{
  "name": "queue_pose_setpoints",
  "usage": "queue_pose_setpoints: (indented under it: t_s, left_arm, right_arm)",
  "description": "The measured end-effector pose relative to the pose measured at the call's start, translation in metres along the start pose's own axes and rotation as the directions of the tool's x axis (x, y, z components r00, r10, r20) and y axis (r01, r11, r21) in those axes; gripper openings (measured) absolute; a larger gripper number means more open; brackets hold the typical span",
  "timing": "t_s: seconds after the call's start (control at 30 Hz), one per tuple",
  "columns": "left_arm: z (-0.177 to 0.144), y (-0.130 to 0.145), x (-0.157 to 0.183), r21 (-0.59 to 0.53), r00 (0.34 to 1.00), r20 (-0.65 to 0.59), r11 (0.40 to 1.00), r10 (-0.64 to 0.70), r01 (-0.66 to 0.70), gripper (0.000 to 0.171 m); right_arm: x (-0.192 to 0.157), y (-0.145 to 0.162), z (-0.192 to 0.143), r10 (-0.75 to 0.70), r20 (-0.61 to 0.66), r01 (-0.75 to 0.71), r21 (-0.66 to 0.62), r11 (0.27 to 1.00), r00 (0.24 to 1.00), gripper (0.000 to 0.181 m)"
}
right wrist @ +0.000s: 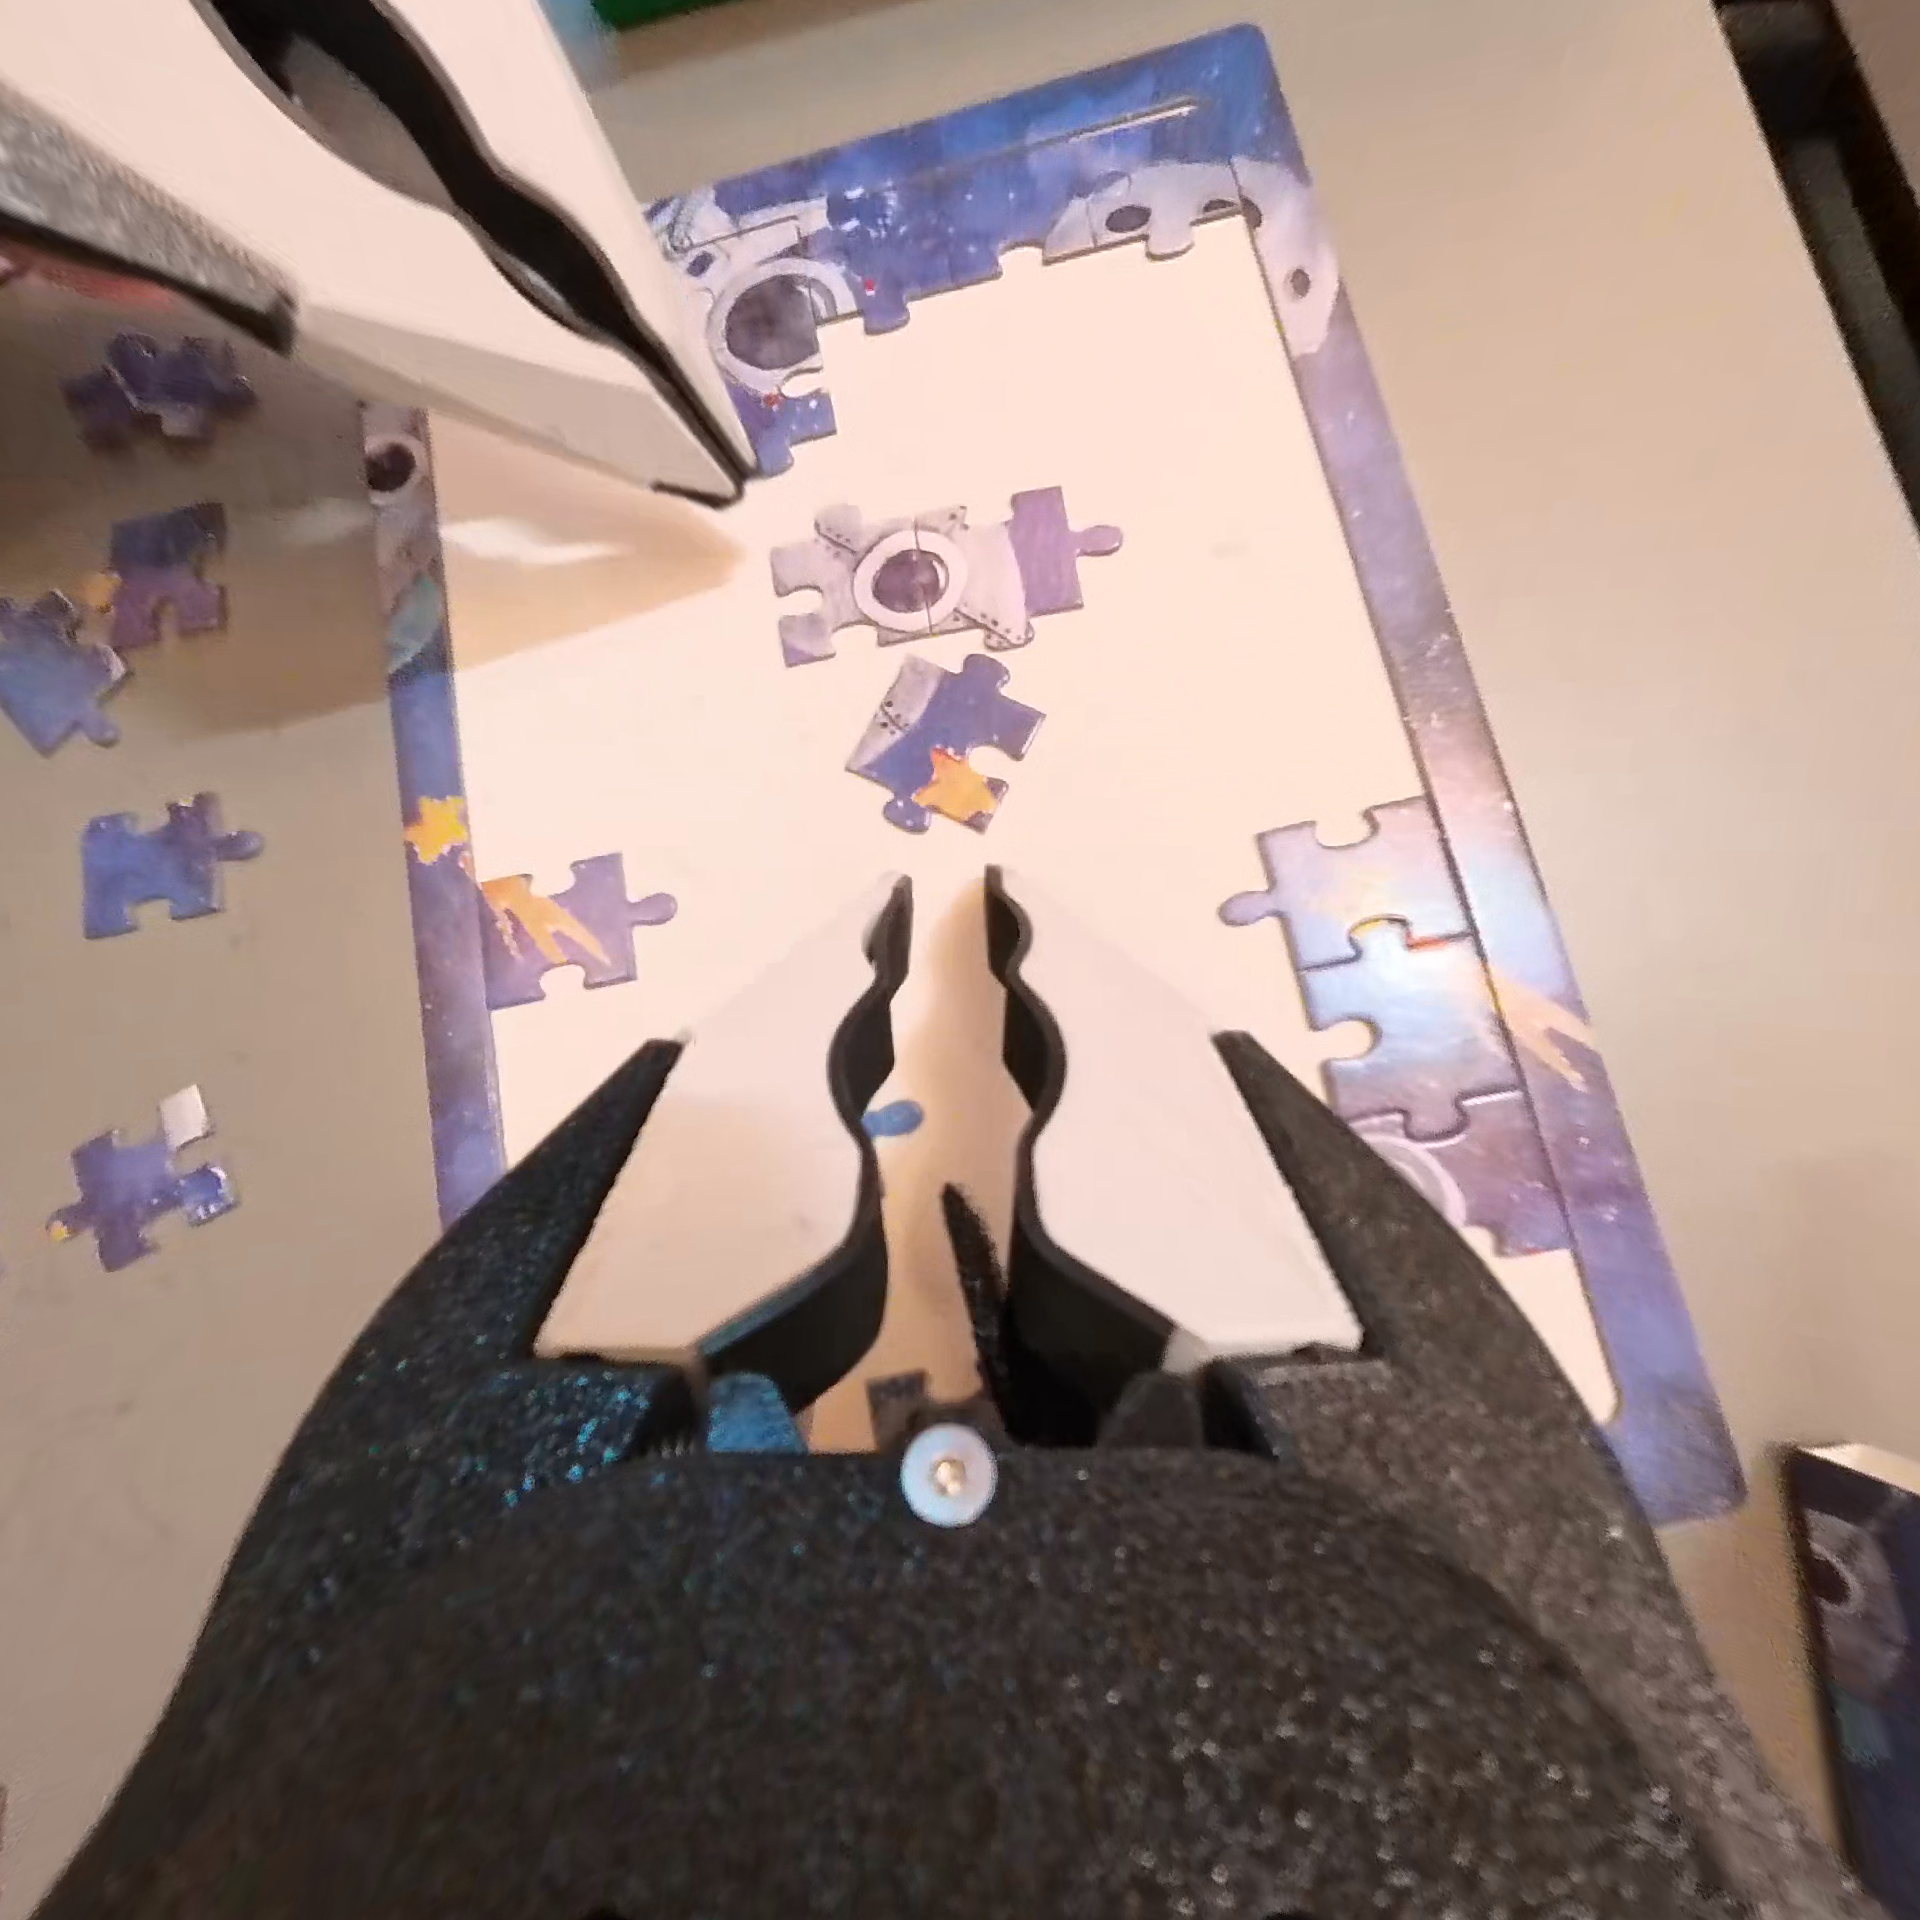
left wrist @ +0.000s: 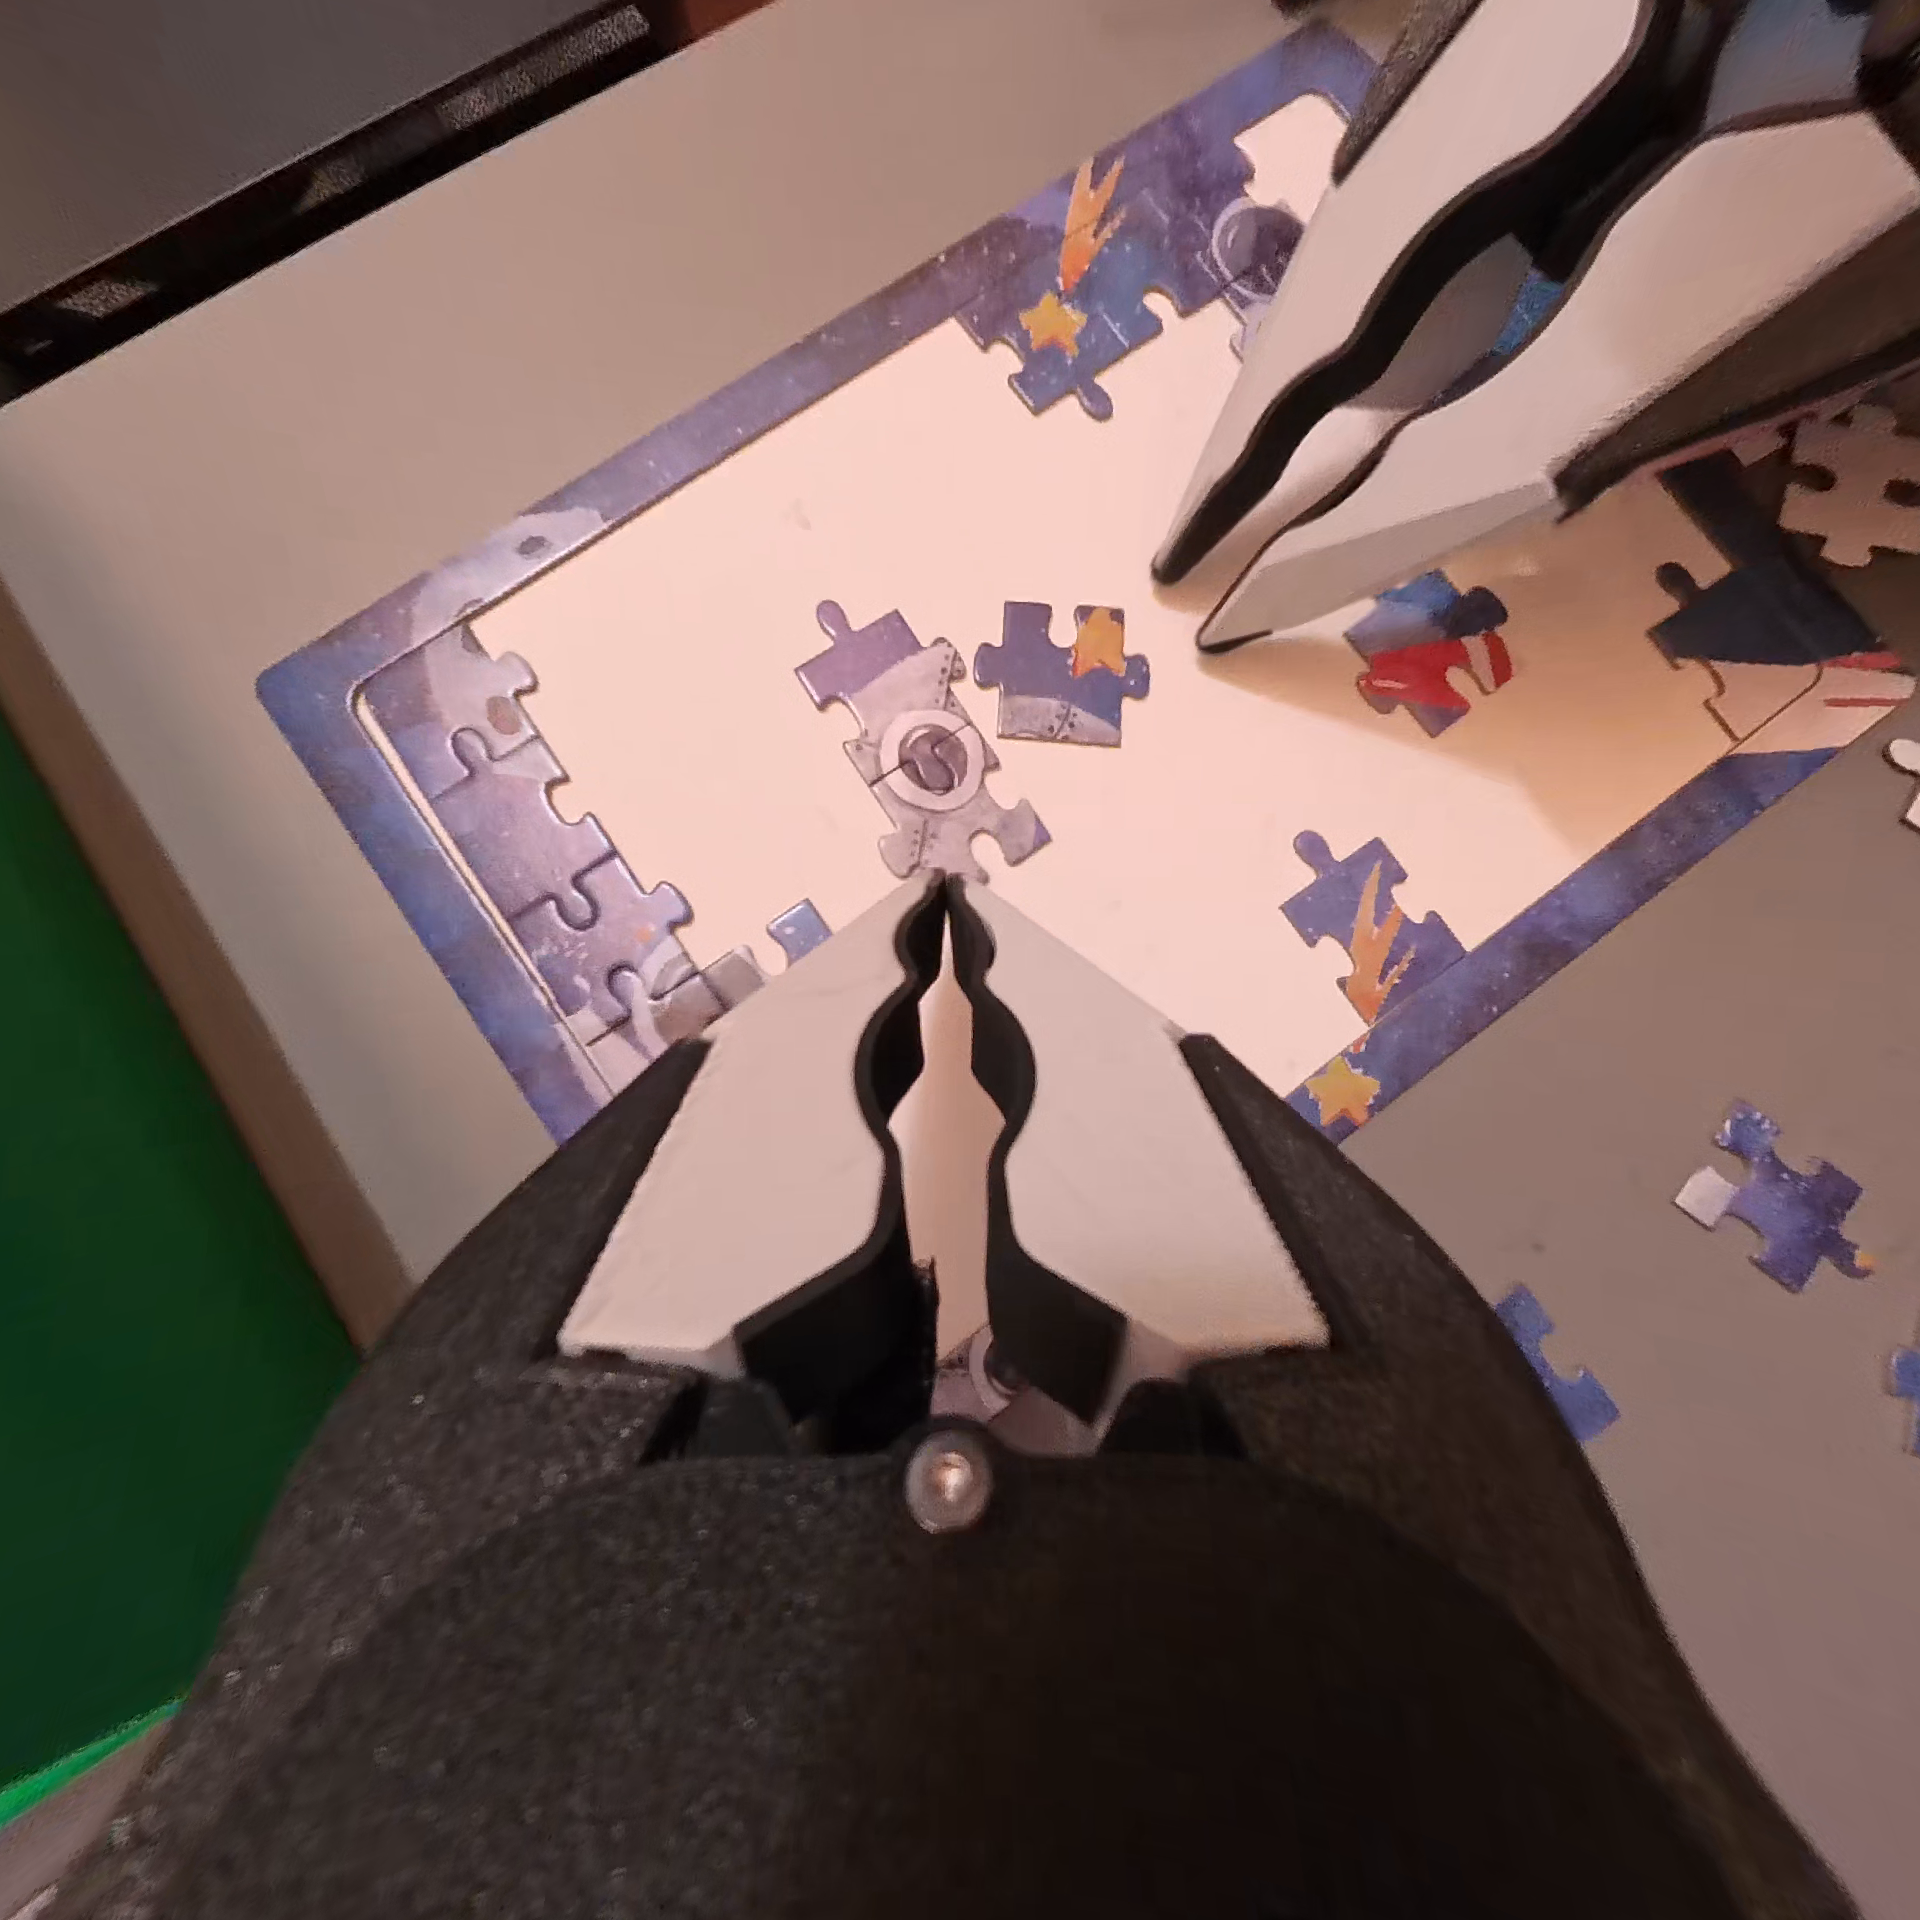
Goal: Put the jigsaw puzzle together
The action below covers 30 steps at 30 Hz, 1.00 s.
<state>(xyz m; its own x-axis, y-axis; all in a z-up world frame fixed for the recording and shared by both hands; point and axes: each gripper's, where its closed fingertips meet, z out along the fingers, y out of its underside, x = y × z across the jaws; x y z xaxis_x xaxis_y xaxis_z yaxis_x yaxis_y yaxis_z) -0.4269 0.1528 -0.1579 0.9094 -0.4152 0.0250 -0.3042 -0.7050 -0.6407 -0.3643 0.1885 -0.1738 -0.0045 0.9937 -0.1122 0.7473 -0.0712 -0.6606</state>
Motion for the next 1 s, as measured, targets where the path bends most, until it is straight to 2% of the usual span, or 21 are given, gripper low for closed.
queue_pose_setpoints:
  t_s: [0.2, 0.47, 0.63, 0.77, 0.83, 0.87, 1.0]
  left_arm:
    - [0.012, 0.007, 0.004, -0.055, 1.000, 0.016, 0.998, 0.020, -0.019, 0.000]
    - [0.015, 0.006, 0.008, -0.056, 1.000, 0.015, 0.998, 0.017, -0.016, 0.001]
    - [0.013, 0.006, 0.006, -0.053, 1.000, 0.015, 0.998, 0.017, -0.016, 0.001]
    - [0.012, 0.002, 0.002, -0.040, 1.000, 0.017, 0.999, 0.008, -0.007, 0.001]
    - [0.014, 0.003, 0.001, -0.048, 1.000, 0.020, 0.999, 0.011, -0.010, 0.001]
    - [0.014, 0.004, 0.000, -0.054, 1.000, 0.020, 0.998, 0.013, -0.012, 0.001]
    - [0.015, 0.006, 0.001, -0.057, 1.000, 0.019, 0.998, 0.021, -0.020, 0.001]
  right_arm:
    - [-0.005, -0.004, 0.006, 0.018, 0.017, -0.018, 0.012, 1.000, 1.000, 0.011]
    - [-0.021, -0.007, 0.010, -0.020, 0.041, 0.019, 0.009, 1.000, 0.999, 0.011]
    - [-0.008, -0.013, 0.005, -0.005, -0.005, 0.006, 0.038, 0.999, 1.000, 0.011]
    - [0.006, -0.019, 0.008, -0.041, -0.063, 0.044, 0.053, 0.998, 0.997, 0.028]
    - [0.002, -0.020, 0.014, -0.106, -0.018, 0.107, 0.047, 0.993, 0.994, 0.030]
    - [-0.006, -0.019, 0.015, -0.151, 0.043, 0.149, 0.048, 0.988, 0.988, 0.031]
    - [-0.016, -0.015, 0.007, -0.277, 0.173, 0.280, 0.009, 0.960, 0.945, 0.037]
